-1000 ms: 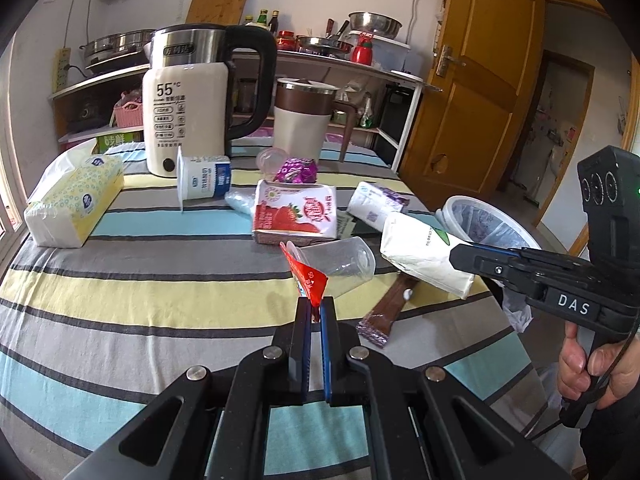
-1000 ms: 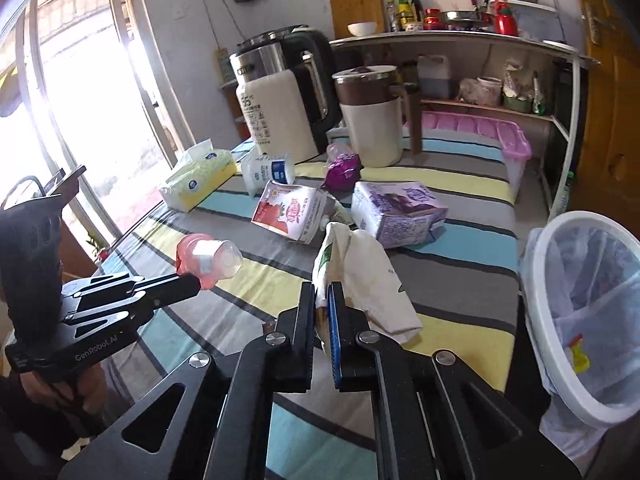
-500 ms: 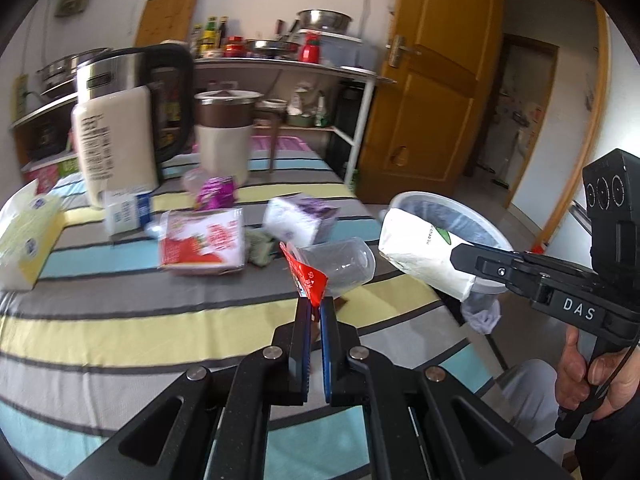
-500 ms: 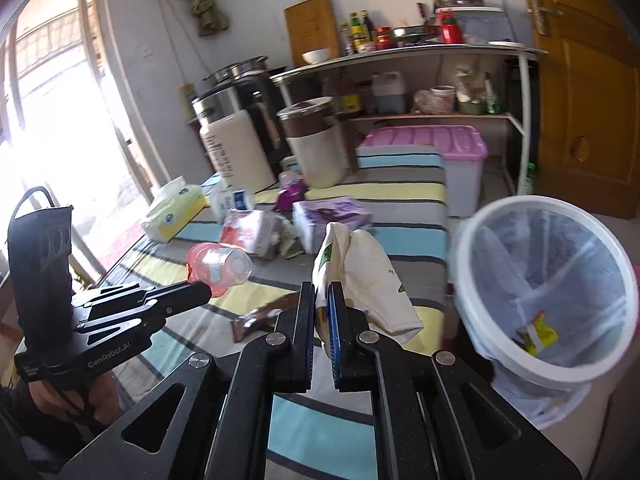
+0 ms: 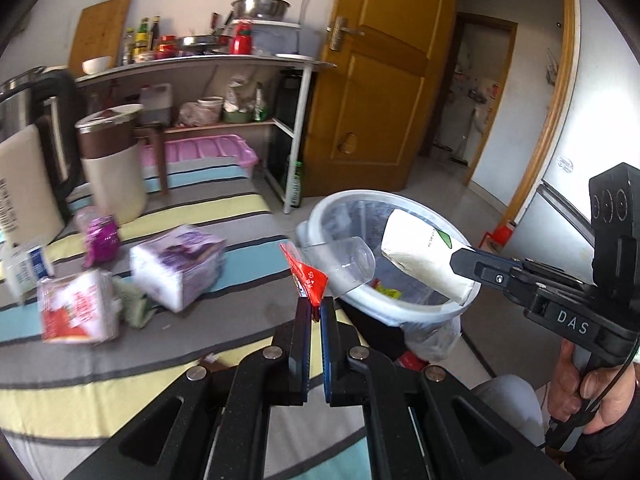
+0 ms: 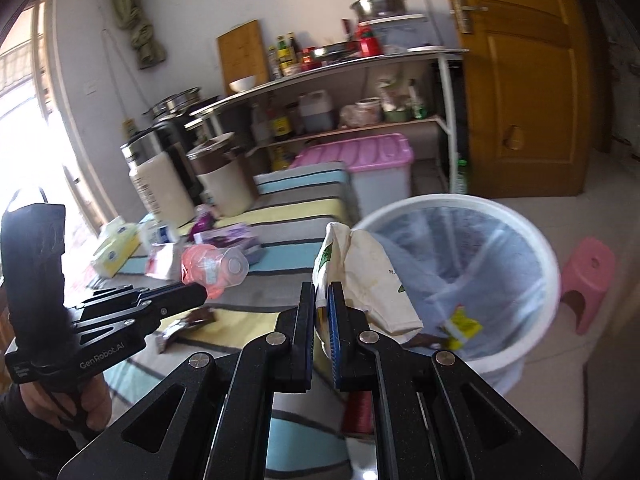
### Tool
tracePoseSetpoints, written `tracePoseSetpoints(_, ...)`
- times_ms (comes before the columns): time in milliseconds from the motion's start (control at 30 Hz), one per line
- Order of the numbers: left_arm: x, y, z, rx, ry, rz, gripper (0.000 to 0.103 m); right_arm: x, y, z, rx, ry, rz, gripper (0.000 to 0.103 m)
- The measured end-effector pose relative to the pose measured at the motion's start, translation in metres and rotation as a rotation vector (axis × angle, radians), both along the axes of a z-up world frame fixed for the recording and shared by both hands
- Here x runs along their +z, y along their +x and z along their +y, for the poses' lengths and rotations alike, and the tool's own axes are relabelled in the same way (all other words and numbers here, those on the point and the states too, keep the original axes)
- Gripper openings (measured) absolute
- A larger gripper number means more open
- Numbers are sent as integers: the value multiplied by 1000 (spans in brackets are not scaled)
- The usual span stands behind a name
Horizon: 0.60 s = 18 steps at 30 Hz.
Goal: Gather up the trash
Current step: 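Carry the cup and paper bag over the bin and open both grippers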
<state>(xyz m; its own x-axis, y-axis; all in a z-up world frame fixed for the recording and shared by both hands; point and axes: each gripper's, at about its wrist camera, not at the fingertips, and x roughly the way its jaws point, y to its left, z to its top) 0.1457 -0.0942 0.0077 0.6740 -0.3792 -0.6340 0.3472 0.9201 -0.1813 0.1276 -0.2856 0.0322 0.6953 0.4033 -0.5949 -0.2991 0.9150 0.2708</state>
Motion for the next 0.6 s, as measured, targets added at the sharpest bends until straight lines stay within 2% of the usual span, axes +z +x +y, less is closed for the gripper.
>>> tracePoseSetpoints(300, -12, 36, -47, -86, 12, 32, 4, -14, 13, -33, -98, -27, 30, 7)
tracePoseSetpoints(600, -27, 65, -73, -138, 4, 73, 4, -32, 29, -55, -141, -25, 73, 7)
